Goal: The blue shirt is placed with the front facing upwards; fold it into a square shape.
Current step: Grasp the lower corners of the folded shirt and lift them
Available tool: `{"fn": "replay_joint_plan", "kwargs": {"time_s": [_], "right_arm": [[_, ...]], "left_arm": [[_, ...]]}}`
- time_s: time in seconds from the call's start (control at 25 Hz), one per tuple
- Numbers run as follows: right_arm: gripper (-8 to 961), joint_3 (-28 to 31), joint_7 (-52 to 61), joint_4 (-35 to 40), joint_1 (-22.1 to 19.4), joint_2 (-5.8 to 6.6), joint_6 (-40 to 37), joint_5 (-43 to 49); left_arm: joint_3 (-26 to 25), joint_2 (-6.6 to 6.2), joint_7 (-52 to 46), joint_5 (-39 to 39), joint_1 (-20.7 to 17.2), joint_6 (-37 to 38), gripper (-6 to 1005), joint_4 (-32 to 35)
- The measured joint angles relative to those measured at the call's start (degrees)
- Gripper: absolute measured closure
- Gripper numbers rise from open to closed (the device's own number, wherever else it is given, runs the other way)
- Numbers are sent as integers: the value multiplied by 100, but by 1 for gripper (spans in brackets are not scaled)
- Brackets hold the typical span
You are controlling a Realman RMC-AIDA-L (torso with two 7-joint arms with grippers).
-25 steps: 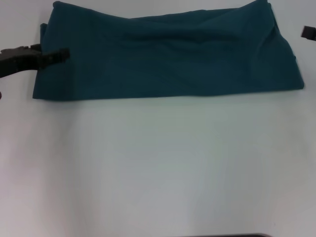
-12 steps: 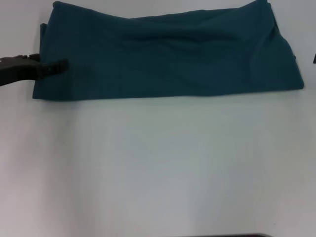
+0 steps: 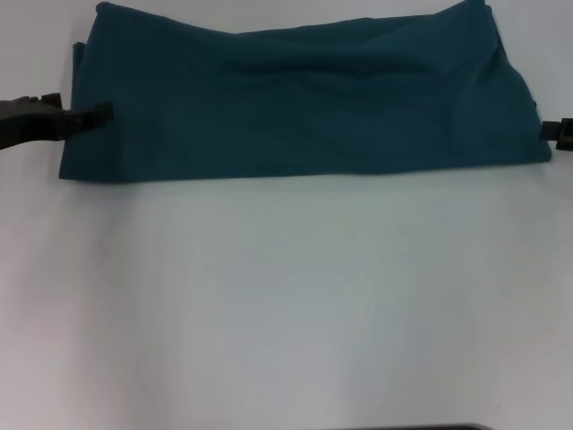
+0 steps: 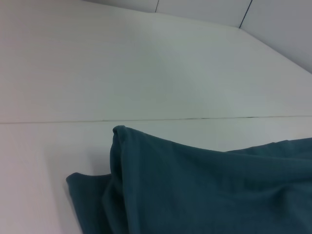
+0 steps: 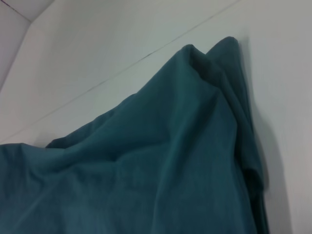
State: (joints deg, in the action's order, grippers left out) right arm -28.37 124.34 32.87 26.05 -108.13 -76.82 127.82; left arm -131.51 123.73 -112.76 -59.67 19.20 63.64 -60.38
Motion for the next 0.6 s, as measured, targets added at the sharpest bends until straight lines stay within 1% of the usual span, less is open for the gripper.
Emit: {"fn": "replay_joint_plan", "kwargs": {"time_s": [0.12, 0.6], "right_arm": [[452, -6, -22, 17, 6, -60, 99, 2], [450, -1, -96, 23, -49, -87, 238, 15]], "left_arm": [[-3, -6, -11, 0, -1, -1, 137, 6], [-7, -7, -12, -1, 10, -1, 148, 31]]}}
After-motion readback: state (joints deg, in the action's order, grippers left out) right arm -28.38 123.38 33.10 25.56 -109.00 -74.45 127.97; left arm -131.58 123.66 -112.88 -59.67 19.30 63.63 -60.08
